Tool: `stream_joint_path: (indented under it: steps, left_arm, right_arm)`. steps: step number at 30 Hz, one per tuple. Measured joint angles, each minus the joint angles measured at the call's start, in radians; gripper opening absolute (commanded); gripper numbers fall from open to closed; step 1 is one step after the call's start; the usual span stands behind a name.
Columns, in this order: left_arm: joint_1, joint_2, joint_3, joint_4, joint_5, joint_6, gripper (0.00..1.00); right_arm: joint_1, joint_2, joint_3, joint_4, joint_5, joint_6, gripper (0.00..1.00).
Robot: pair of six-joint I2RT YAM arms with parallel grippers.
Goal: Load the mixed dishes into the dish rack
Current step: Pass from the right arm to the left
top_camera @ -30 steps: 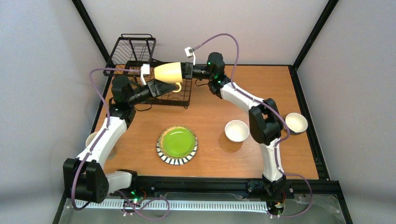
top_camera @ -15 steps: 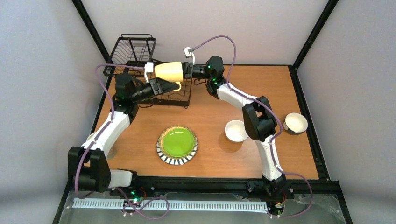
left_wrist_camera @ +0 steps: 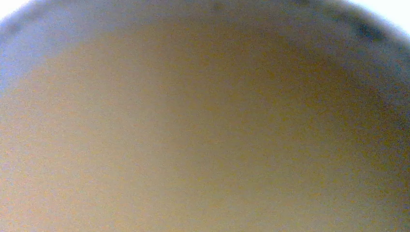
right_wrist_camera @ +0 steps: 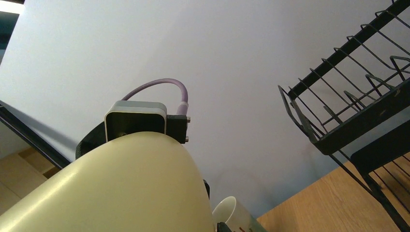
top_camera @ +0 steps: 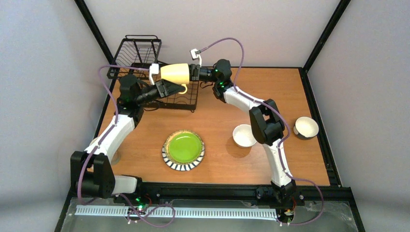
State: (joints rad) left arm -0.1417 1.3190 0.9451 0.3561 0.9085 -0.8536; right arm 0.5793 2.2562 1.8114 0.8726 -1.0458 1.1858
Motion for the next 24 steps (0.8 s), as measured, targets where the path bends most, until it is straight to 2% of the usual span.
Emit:
stream_joint_path:
  steps: [3,8,12,15,24]
  left_arm:
    - [0.000,-0.003,0.000,-0.017,-0.015,0.016,1.00]
    - [0.000,-0.011,0.000,-0.031,-0.050,0.028,0.88]
    - [0.000,-0.019,0.000,-0.032,-0.077,0.024,0.74]
    - [0.000,-0.024,0.000,-0.028,-0.092,0.008,0.59]
    - [0.000,-0.024,0.000,0.042,-0.092,-0.099,0.24]
  right_arm:
    - [0.000,0.004,0.000,-0.002,0.001,-0.003,0.02]
    - [0.000,0.005,0.005,-0.017,0.010,-0.018,0.02]
    - [0.000,0.006,0.016,-0.029,0.020,-0.031,0.02]
    - [0.000,0.012,0.029,-0.033,0.025,-0.037,0.02]
    - [-0.002,0.028,0.066,-0.029,0.042,-0.018,0.03]
